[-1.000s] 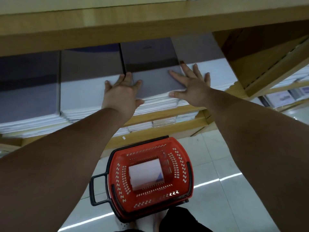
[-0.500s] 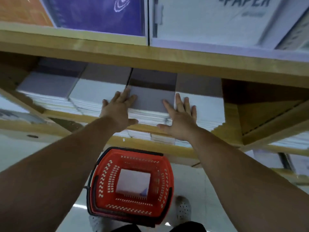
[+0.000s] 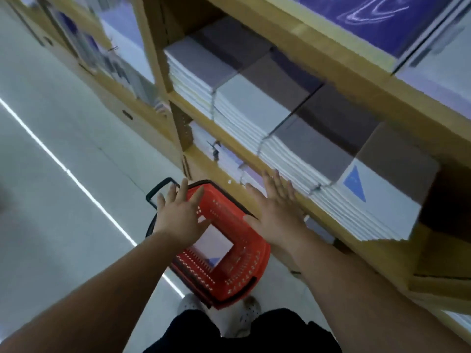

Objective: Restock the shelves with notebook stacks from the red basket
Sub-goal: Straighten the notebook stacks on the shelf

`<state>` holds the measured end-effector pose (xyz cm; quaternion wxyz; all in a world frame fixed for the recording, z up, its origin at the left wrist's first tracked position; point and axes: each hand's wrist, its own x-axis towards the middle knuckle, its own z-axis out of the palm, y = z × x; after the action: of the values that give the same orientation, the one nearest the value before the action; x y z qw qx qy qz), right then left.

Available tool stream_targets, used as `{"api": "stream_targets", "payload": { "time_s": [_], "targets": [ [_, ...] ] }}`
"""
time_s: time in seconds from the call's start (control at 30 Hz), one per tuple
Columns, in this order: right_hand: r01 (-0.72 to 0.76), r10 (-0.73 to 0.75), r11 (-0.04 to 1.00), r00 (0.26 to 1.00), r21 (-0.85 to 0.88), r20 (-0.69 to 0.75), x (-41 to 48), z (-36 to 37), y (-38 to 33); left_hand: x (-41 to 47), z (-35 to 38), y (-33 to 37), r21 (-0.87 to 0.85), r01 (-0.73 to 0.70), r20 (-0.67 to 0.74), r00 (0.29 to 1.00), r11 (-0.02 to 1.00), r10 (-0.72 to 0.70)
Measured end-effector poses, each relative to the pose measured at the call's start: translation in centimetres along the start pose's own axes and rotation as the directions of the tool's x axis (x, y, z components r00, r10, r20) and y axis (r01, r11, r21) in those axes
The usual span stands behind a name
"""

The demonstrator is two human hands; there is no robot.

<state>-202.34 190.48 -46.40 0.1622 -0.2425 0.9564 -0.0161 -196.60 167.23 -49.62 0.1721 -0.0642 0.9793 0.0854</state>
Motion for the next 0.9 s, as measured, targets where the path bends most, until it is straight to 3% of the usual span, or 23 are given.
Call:
{"api": "stream_targets", "payload": {
  "time_s": [0.23, 0.37, 0.53, 0.73, 0.9],
  "targets": [
    [0.045, -0.05, 0.999, 0.951, 0.025, 0.306, 4.5, 8.7, -1.7, -0.5, 9.1, -2.8, -0.181, 0.215, 0.138, 0.972, 0.96, -0.191],
    [0.113, -0.13, 0.991, 0.891, 0.066, 0.436, 8.5, 15.3, -1.7, 0.6, 15.7, -2.3, -0.178, 0.334, 0.264, 0.922, 0.926, -0.282],
    [0.136, -0.18, 0.983, 0.841, 0.121, 0.51, 13.0, 25.8, -0.6, 4.7, 25.5, -1.3, -0.273, 0.502, 0.314, 0.853, 0.821, -0.417],
    [0.157, -0.215, 0.976, 0.805, 0.15, 0.552, 18.3, 39.1, 0.4, 11.6, 38.2, -1.2, -0.333, 0.588, 0.373, 0.8, 0.738, -0.47],
    [0.099, -0.184, 0.98, 0.794, 0.175, 0.579, 21.6, 48.9, 2.1, 16.1, 47.0, -2.3, -0.271, 0.61, 0.39, 0.777, 0.745, -0.494]
  ]
}}
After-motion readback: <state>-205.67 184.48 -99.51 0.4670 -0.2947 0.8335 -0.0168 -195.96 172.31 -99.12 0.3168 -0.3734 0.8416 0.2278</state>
